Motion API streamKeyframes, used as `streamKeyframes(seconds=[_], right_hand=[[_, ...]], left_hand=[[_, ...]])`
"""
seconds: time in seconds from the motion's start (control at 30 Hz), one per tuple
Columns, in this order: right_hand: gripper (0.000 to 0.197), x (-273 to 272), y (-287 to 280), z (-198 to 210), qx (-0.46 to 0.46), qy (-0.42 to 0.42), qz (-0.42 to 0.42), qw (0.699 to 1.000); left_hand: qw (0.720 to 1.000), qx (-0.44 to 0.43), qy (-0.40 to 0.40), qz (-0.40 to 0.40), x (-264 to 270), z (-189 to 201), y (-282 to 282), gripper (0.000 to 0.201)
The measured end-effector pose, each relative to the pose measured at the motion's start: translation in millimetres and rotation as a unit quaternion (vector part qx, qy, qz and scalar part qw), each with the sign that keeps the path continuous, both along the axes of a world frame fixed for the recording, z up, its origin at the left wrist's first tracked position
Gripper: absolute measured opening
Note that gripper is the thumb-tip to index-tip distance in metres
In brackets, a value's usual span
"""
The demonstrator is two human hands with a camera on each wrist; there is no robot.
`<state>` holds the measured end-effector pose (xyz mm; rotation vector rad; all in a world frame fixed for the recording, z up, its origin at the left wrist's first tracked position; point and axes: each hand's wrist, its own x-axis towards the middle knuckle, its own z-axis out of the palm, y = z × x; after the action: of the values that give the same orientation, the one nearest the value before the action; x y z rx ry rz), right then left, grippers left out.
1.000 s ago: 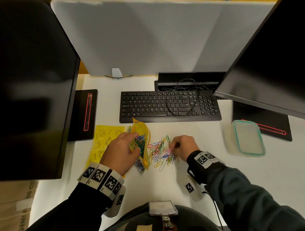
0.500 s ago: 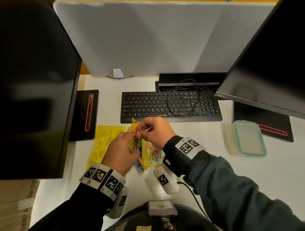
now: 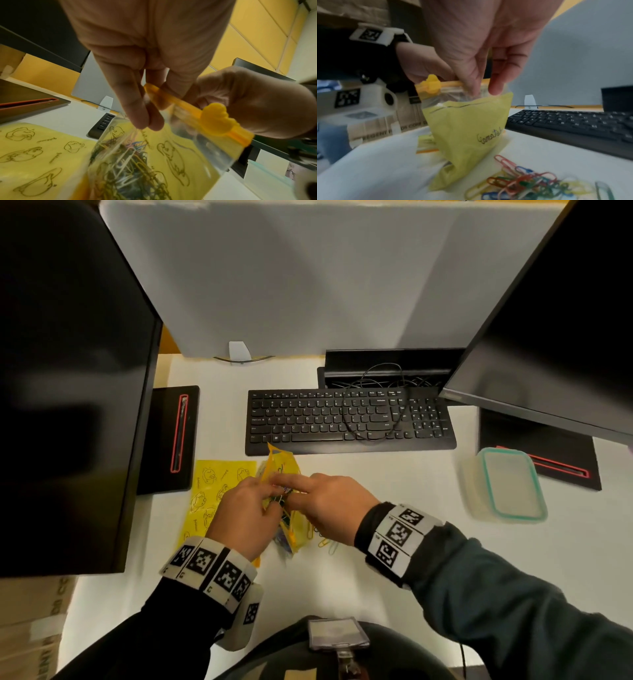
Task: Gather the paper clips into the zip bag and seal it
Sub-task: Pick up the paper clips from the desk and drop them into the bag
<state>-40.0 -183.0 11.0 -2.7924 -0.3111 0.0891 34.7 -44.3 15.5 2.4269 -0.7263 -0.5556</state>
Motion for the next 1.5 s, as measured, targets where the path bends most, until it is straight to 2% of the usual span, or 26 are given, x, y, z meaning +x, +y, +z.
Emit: streamKeyframes(seconds=[0.07, 0.13, 0.23, 0.3, 0.33, 0.4, 0.47, 0.5, 0.57, 0.6, 0.63, 0.73, 0.8, 0.87, 0.97, 1.13, 1.27, 1.37, 1.5], right_hand=[[0.036, 7, -4, 6, -0.038, 0.043, 0.016, 0.998], [0.031, 8, -14, 14, -0.066, 0.076, -0.002, 0.995], [0.018, 2, -32, 18, -0.046, 0.058, -0.046, 0.996], [0.024, -4, -34, 17, -0.02, 0.072, -0.051, 0.996], [0.028, -8, -33, 14, 0.023, 0.07, -0.059, 0.996], [0.032, -17, -33, 5, 0.139, 0.021, -0.124, 0.982], [0.032, -24, -43, -11, 0.205, -0.021, -0.249, 0.946], [0.033, -27, -50, -21, 0.2, -0.011, -0.309, 0.93], [0.045, -32, -62, -39, 0.126, 0.116, -0.368, 0.914], [0.051, -34, -64, -47, 0.083, 0.188, -0.363, 0.909], [0.055, -34, -63, -53, 0.053, 0.225, -0.349, 0.908], [0.064, -25, -48, -55, 0.052, 0.228, -0.299, 0.925], [0.082, -19, -36, -54, 0.053, 0.245, -0.257, 0.933], [0.093, -16, -26, -56, 0.008, 0.259, -0.207, 0.943], [0.082, -18, -17, -61, -0.038, 0.24, -0.168, 0.955], [0.038, -20, -14, -67, 0.011, 0.193, -0.167, 0.967], [0.032, -18, -16, -66, 0.016, 0.193, -0.172, 0.966], [0.028, -17, -23, -70, 0.056, 0.185, -0.215, 0.957], [0.022, -19, -34, -67, 0.166, 0.149, -0.33, 0.917]], left_hand=[[1.0, 0.008, 0.003, 0.014, 1, 1, 3, 0.033], [0.999, 0.006, 0.002, 0.042, 8, 2, 9, 0.035], [0.997, -0.006, -0.001, 0.071, 17, 4, 16, 0.035], [0.998, -0.008, -0.005, 0.068, 16, 7, 15, 0.035], [0.998, -0.006, -0.008, 0.061, 14, 9, 13, 0.034], [0.999, 0.005, -0.016, 0.042, 10, 10, 10, 0.036], [0.999, 0.008, -0.019, 0.035, 9, 9, 10, 0.039], [0.999, 0.004, -0.019, 0.035, 9, 8, 10, 0.039], [0.999, -0.002, -0.014, 0.036, 8, 7, 9, 0.04], [0.999, -0.002, -0.01, 0.037, 7, 7, 9, 0.042], [0.999, -0.001, -0.008, 0.037, 7, 7, 8, 0.043], [0.999, -0.018, -0.008, 0.029, 6, 8, 7, 0.044], [0.999, -0.04, -0.005, 0.021, 5, 9, 6, 0.043], [0.998, -0.053, -0.006, 0.018, 5, 9, 6, 0.043], [0.998, -0.058, -0.007, 0.026, 7, 6, 9, 0.042], [0.997, -0.068, 0.012, 0.037, 8, 5, 12, 0.038], [0.997, -0.059, 0.033, 0.038, 8, 5, 12, 0.035], [0.995, -0.07, 0.058, 0.044, 10, 4, 15, 0.033], [0.993, -0.077, 0.075, 0.046, 12, 4, 19, 0.037]])
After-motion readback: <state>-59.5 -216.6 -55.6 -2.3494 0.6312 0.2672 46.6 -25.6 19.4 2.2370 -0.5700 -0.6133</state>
